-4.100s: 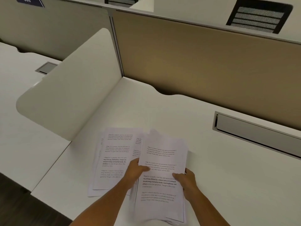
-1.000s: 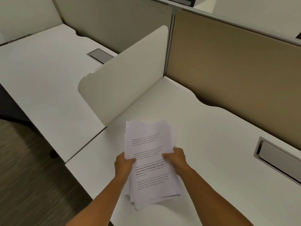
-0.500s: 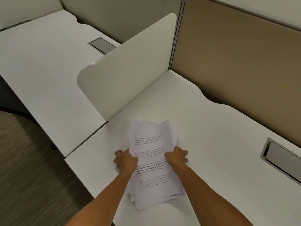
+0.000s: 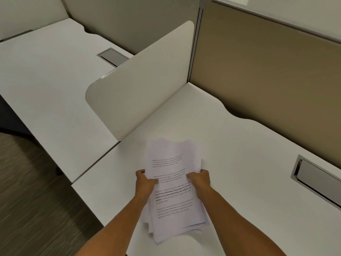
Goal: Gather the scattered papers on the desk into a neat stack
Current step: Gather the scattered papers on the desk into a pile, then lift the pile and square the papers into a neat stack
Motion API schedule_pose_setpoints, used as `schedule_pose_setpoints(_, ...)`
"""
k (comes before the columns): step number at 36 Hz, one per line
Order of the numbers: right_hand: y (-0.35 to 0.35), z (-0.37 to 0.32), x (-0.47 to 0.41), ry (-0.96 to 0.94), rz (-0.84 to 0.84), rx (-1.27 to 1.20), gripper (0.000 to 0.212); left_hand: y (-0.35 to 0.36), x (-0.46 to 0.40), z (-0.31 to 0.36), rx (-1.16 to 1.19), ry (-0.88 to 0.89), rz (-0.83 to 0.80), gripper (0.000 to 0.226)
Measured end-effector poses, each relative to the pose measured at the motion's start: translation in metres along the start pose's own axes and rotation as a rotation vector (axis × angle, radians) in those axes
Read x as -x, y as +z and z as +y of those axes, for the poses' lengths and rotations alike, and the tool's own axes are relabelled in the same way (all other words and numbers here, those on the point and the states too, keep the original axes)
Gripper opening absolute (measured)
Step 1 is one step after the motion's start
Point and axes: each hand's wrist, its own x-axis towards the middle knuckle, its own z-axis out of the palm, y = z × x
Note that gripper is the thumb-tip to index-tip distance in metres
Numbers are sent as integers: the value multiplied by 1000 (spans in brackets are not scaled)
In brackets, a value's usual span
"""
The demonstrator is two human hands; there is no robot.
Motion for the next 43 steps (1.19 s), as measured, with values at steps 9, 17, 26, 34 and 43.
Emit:
schedule_pose_setpoints(9,-8,6,12,145,-97,-155,53,-10,9,-2,63,56,-166,45)
schedule_pose_setpoints(17,-40,19,27,-46,-107,-225,40,-8,30,9,-4,178,-160,58)
schedule_pose_setpoints(26,-124,39,67,-256,-72,-293,29,23,75,26,-38,306,-337,34)
schedule_pose_setpoints(34,-216,77,112,-403,59,-299,30,80,144,29,-32,406,-512,47)
schedule_pose_setpoints(43,-299,150,154,-440,234,-370,23,143,212,-6,-73,425,-668,46)
